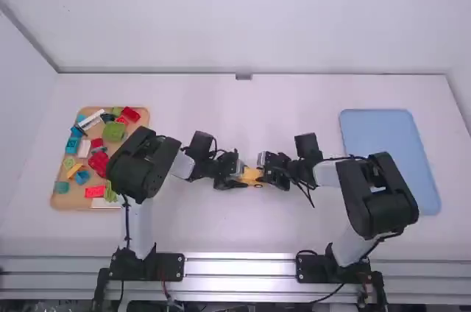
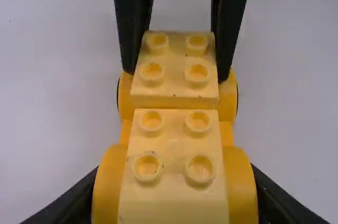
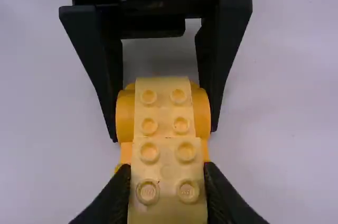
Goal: Assemble lego blocks to make yellow taxi
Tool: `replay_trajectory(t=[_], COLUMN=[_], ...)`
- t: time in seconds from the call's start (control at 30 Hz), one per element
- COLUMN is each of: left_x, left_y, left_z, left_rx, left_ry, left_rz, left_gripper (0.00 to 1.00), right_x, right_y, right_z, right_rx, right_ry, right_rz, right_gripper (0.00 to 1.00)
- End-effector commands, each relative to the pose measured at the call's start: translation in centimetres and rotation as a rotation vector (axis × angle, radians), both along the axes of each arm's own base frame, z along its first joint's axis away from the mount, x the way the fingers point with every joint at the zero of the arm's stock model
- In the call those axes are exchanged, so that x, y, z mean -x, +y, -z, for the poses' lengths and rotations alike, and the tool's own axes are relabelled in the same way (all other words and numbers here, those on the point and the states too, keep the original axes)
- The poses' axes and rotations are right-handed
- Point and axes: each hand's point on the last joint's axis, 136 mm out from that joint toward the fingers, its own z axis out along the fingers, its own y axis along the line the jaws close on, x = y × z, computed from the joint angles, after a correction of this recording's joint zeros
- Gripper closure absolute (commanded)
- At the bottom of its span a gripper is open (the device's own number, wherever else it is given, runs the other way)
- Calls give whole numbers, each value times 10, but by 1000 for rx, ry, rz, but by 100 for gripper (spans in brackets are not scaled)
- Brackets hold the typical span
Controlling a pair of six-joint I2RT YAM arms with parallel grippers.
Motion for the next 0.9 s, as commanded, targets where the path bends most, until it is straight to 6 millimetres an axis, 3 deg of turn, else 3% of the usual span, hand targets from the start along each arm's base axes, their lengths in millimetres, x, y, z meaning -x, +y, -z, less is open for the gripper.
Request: replay_trajectory(t=[0.0,0.03,0.1,0.3,0.43,0.53,0.6,0.73,0.87], left_x=[8,8,8,7,8,7,7,7,7], left_y=[1,1,1,1,1,1,1,1,1], left_z=[12,12,12,12,12,12,12,12,12], left_rx=[-42,-42,-42,-42,-42,-42,-42,-42,-42], left_ry=[34,34,33,33,34,33,33,32,33], left_rz=[-8,-8,-7,-8,-8,-8,-8,-8,-8], left_gripper=[53,53,53,54,54,55,55,55,56], right_x=[-6,-7,-7,-12,-9,-9,-14,-19,-3], right_y=[-1,-1,0,4,7,4,1,-2,-4], right_z=[-2,-2,-3,-20,-43,-49,-40,-13,14], right_rx=[21,24,18,-67,-197,-236,-183,-10,165], right_ry=[-25,-27,-28,-42,-75,-98,-66,15,53], right_rz=[9,10,6,-23,-94,-112,-61,56,60], right_gripper=[67,50,33,32,45,77,100,100,100])
